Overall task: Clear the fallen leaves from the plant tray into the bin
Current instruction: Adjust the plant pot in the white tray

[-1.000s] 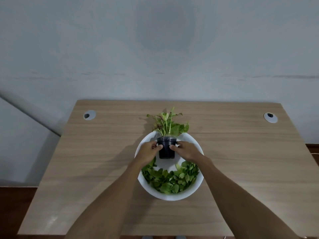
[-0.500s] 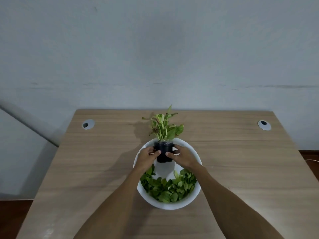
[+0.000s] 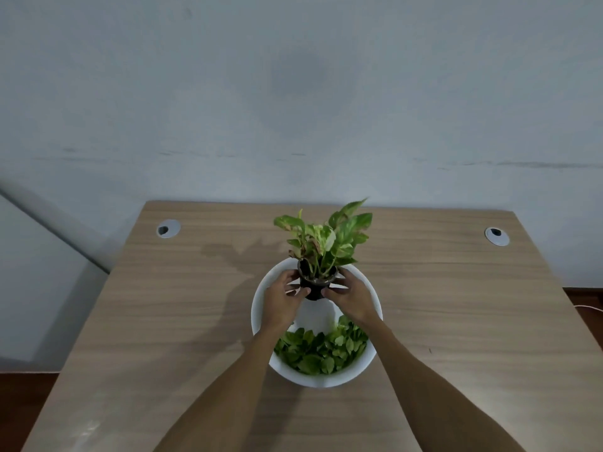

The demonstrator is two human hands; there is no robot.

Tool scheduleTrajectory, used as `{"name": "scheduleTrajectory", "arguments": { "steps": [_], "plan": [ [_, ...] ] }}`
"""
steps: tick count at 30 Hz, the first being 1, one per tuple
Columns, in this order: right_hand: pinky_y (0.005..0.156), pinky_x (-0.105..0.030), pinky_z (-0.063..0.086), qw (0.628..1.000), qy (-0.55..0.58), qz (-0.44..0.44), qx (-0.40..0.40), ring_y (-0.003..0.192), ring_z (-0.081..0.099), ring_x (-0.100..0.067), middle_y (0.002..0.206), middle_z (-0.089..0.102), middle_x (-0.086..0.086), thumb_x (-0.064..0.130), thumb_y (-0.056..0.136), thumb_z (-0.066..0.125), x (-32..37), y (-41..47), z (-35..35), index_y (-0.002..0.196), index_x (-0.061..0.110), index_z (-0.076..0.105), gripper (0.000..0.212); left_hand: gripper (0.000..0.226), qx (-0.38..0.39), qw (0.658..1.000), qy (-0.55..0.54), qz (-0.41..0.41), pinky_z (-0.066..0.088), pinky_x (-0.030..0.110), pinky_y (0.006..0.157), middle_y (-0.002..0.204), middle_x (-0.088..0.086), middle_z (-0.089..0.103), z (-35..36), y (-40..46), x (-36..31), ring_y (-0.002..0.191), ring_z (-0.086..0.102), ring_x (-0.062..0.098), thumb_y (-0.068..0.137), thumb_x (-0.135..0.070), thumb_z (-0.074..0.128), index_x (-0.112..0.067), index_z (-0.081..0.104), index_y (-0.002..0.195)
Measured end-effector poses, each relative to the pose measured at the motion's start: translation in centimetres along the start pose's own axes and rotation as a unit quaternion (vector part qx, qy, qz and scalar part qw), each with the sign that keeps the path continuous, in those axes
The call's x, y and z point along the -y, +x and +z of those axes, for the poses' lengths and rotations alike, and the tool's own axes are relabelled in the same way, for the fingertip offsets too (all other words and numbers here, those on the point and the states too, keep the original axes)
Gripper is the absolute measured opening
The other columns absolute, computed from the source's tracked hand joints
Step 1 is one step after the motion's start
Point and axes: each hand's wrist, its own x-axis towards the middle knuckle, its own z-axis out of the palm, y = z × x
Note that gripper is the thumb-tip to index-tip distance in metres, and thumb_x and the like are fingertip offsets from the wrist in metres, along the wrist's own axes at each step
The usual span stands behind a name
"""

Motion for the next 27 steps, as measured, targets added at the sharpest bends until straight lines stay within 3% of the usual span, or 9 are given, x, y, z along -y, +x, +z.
{"name": "scheduleTrajectory", "arguments": {
  "steps": [4, 6, 11, 14, 16, 23, 27],
  "plan": [
    [0.096, -0.043, 0.056, 1.0, 0.019, 0.003, -0.016, 0.115, 0.064, -0.02, 0.122, 0.068, -0.005, 0.002, 0.084, 0.073, -2.0, -0.5, 0.7, 0.13, 0.013, 0.056, 0.051, 0.029, 0.014, 1.0, -0.006, 0.0, 0.055, 0.038, 0.092, 0.107, -0.013, 0.07, 0.6, -0.4, 1.6, 0.105, 0.066, 0.01, 0.084, -0.011, 0.071, -0.029, 0.063, 0.105],
    [0.097, -0.046, 0.055, 1.0, 0.022, 0.002, -0.022, 0.116, 0.064, -0.021, 0.123, 0.067, -0.005, 0.001, 0.083, 0.073, -2.7, -0.3, 0.8, 0.131, 0.013, 0.055, 0.053, 0.031, 0.017, 1.0, -0.007, 0.003, 0.056, 0.036, 0.092, 0.107, -0.015, 0.07, 0.8, -0.5, 2.2, 0.106, 0.066, 0.009, 0.086, -0.012, 0.07, -0.036, 0.061, 0.102],
    [0.096, -0.037, 0.054, 0.999, 0.033, 0.007, -0.023, 0.116, 0.064, -0.018, 0.121, 0.068, -0.001, 0.006, 0.084, 0.073, -3.0, -0.3, 1.1, 0.119, 0.028, 0.059, 0.043, 0.031, 0.002, 1.0, -0.008, 0.0, 0.056, 0.036, 0.091, 0.11, -0.009, 0.071, 1.1, -0.3, 3.1, 0.106, 0.066, 0.006, 0.086, -0.014, 0.07, -0.024, 0.061, 0.114],
    [0.079, -0.013, 0.055, 0.999, 0.031, 0.02, -0.037, 0.106, 0.066, -0.006, 0.11, 0.07, 0.01, 0.008, 0.084, 0.074, -3.1, -0.7, 1.3, 0.108, 0.03, 0.064, 0.034, 0.033, 0.003, 1.0, -0.008, -0.006, 0.056, 0.038, 0.093, 0.112, -0.005, 0.07, 1.2, -0.4, 3.3, 0.109, 0.065, 0.009, 0.087, -0.013, 0.069, -0.02, 0.06, 0.118],
    [0.072, -0.003, 0.049, 0.999, 0.021, 0.021, -0.041, 0.1, 0.066, 0.001, 0.104, 0.07, 0.015, 0.008, 0.085, 0.074, -3.1, -0.9, 1.3, 0.109, 0.023, 0.069, 0.028, 0.035, 0.004, 1.0, -0.01, -0.014, 0.056, 0.039, 0.094, 0.114, -0.005, 0.07, 1.3, -0.4, 3.4, 0.109, 0.065, 0.01, 0.086, -0.013, 0.069, -0.021, 0.06, 0.119],
    [0.066, 0.004, 0.042, 0.998, 0.007, 0.027, -0.058, 0.081, 0.057, 0.022, 0.1, 0.069, 0.01, 0.005, 0.086, 0.073, -3.7, -1.1, 1.6, 0.108, 0.009, 0.071, 0.023, 0.037, 0.006, 1.0, -0.003, -0.023, 0.054, 0.041, 0.097, 0.118, -0.004, 0.069, 1.4, -0.9, 3.9, 0.112, 0.064, 0.012, 0.088, -0.014, 0.067, -0.018, 0.059, 0.124],
    [0.068, 0.003, 0.044, 0.998, 0.006, 0.03, -0.059, 0.089, 0.061, 0.009, 0.102, 0.069, 0.01, 0.008, 0.087, 0.072, -3.6, -1.3, 1.8, 0.111, 0.01, 0.071, 0.024, 0.037, 0.004, 1.0, 0.0, -0.019, 0.053, 0.038, 0.097, 0.12, -0.004, 0.068, 1.6, -1.3, 3.7, 0.113, 0.063, 0.011, 0.091, -0.013, 0.062, -0.019, 0.058, 0.127]
  ]
}}
